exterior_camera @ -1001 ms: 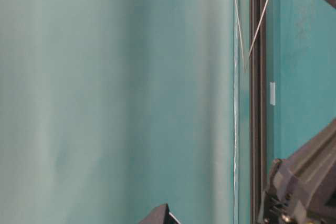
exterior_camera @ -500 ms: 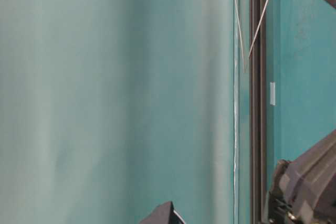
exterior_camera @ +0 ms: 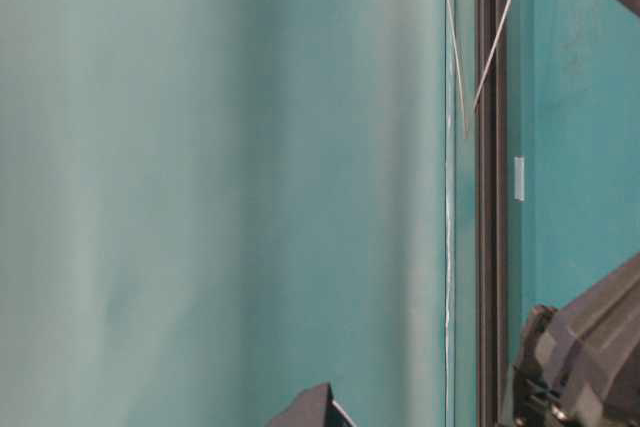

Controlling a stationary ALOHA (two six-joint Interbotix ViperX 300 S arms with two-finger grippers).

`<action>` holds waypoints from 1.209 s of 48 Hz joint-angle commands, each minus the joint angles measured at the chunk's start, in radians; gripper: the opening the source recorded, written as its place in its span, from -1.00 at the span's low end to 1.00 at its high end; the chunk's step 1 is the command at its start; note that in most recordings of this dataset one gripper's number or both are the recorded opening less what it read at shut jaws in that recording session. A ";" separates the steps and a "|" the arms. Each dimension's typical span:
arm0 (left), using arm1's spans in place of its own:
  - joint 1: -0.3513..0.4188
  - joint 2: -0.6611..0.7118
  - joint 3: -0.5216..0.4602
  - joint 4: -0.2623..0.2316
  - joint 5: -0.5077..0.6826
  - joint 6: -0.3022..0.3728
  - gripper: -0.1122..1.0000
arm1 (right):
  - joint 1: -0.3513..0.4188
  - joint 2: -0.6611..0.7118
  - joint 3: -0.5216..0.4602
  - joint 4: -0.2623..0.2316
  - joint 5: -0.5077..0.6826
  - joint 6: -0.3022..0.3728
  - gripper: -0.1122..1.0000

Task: Insert the wire through the hole in the metal fitting.
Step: 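Move the left gripper to the wire end protruding past the bracket, then grasp the protruding wire end with the left gripper and pull it left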

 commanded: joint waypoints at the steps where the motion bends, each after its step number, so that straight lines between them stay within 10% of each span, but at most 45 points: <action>1: -0.015 -0.043 -0.012 0.009 -0.005 0.028 -0.99 | -0.002 -0.020 -0.014 -0.003 -0.011 -0.002 -0.80; 21: -0.028 -0.089 -0.035 0.002 0.127 0.084 -0.88 | -0.002 -0.018 -0.015 -0.003 -0.006 -0.002 -0.80; 41: 0.028 -0.037 -0.069 0.000 0.164 0.063 0.82 | -0.002 -0.020 -0.017 -0.003 -0.006 -0.002 -0.80; 58: 0.041 -0.137 0.014 0.000 0.164 0.063 0.83 | -0.002 -0.018 -0.015 -0.003 -0.006 -0.002 -0.80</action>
